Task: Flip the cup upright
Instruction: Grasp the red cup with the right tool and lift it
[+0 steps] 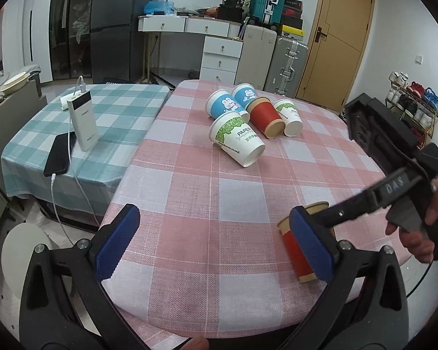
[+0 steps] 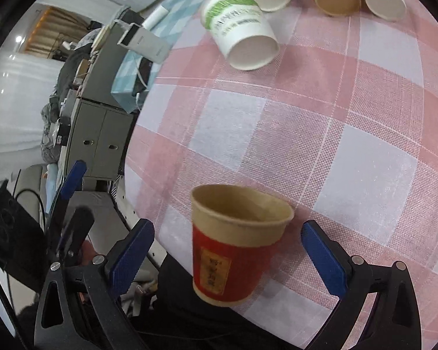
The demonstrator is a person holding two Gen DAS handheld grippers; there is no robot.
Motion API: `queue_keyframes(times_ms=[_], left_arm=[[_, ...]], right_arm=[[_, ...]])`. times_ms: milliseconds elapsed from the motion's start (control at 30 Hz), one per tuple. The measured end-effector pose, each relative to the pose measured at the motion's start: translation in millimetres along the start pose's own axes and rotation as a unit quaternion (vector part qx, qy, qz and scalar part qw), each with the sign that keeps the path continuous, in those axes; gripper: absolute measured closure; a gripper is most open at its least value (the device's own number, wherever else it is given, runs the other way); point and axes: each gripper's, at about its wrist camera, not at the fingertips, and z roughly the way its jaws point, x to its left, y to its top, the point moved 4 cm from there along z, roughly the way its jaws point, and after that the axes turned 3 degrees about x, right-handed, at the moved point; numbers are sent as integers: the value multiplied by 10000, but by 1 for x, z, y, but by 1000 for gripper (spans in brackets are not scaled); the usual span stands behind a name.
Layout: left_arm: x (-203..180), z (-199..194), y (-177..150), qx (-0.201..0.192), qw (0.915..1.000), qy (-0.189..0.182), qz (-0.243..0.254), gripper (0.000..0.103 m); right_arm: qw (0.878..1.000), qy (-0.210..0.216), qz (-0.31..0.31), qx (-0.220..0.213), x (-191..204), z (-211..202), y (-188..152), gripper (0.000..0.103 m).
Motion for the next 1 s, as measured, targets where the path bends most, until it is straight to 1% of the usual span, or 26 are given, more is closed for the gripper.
queue_keyframes(times_ms=[67,133,200,233,267,300,333,367,400,433,633,667,733,800,867,933,1000], left_arm=[[2,3,-2,30,9999,-77,-85,1],[5,7,-3,103,9997,-121,-160,1],[6,10,-4,139,9997,-99,-179,1],[7,11,-4,146,9997,-89,-189,1],[7,12,-4,159,9996,-88,-195,1],[7,13,-4,170,9996,-76,-197,1],[7,14,-4,186,9996,-51,-195,1],[6,15,-4,204,9996,-32,-175,1],[5,15,-4,208,9996,-57,-153,1],[5,15,-3,214,9996,-81,-151,1],[-5,23,0,298,9994,-174,-102,1],[-8,25,1,331,9992,-201,-97,1],[-15,30,3,393,9987,-307,-74,1],[-27,35,8,426,9985,-356,33,1],[-38,37,13,361,9986,-363,149,1],[-50,41,19,338,9983,-413,242,1],[-60,49,26,352,9980,-439,283,1]], right_arm=[[9996,75,243,132,-9,3,5,0],[9994,126,256,204,-10,6,8,2],[9993,95,246,281,-11,10,9,11],[9990,128,273,339,-13,12,11,20],[9986,164,327,394,-15,15,13,23],[9981,194,384,434,-17,17,13,24],[9976,256,442,471,-19,19,14,27],[9974,310,466,450,-20,18,14,36],[9972,380,460,457,-20,17,14,38],[9970,431,447,471,-21,15,14,38],[9972,627,390,-88,-34,-18,13,39],[9964,703,403,-242,-37,-27,13,39],[9952,712,407,-525,-43,-42,11,39],[9929,669,290,-937,-48,-62,8,39],[9884,538,202,-1404,-56,-84,3,39],[9814,499,198,-1844,-64,-103,-3,39],[9712,293,96,-2361,-73,-123,-10,39]])
